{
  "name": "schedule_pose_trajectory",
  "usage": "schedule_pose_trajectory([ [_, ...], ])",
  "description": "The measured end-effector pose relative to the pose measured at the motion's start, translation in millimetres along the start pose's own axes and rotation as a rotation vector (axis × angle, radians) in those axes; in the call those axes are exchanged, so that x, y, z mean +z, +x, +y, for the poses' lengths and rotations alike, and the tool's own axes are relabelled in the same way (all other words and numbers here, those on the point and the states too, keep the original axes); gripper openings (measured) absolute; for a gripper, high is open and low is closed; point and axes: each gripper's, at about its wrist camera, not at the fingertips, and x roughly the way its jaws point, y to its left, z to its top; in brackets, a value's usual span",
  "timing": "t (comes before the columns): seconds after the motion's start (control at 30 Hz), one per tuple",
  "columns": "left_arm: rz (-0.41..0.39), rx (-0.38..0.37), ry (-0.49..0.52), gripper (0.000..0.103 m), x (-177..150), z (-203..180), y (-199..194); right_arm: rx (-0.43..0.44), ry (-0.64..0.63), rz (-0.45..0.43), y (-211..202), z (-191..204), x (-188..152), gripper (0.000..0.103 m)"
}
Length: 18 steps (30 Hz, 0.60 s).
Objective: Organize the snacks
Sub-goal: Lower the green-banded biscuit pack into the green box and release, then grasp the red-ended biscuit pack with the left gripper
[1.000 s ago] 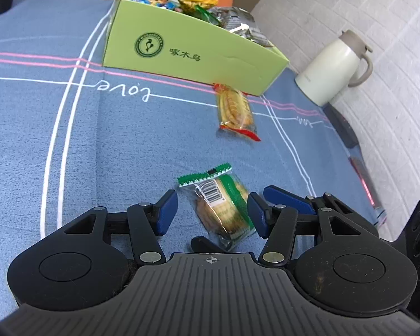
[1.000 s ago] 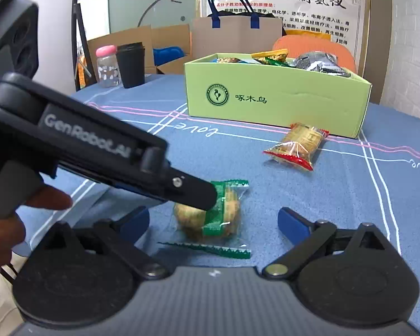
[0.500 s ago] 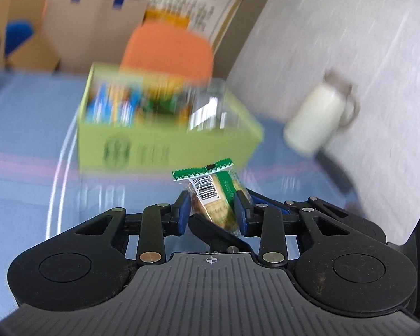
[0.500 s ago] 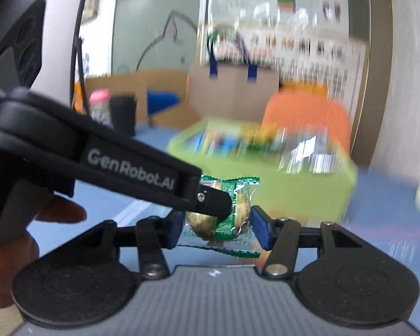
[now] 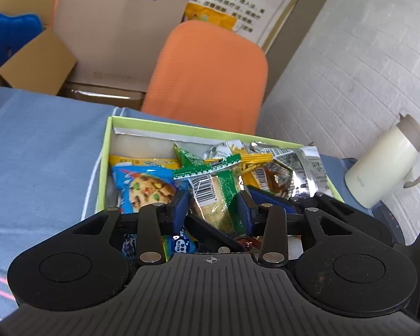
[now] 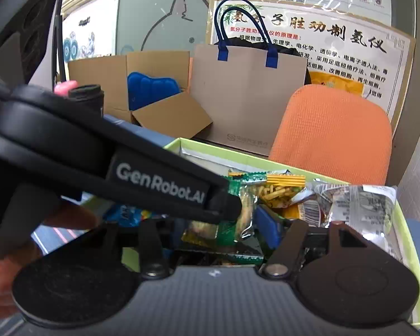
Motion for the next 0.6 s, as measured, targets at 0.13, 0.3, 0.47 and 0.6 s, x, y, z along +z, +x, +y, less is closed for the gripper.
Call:
schedule_pose_trajectory([
  [0.13,-0.034,-0.044,0.012,0.041,2.6,-1.6,-14.5,-0.020,0.028,-0.059,-28.4,-2.9,0.1,0.093],
  [0.3,-0.181,-0.097,0.076,0.067,-10.0,-18.4,-80.1,-0.060,0.065,-0.174,-110.9,1.5,-21.7,0.092],
  [0.47,-0.122,-0.175,0.115,0.072,-51.0,-28.8,-96.7,-0.101,0.159,-0.032,-131.9,3.1,-76.5,0.092],
  [0.6,0.109,-0.182,0.110,0.059,-86.1,-42.4,-45.5,-0.093,0.215,0.097,-108.1,-1.5,-105.4,0.092],
])
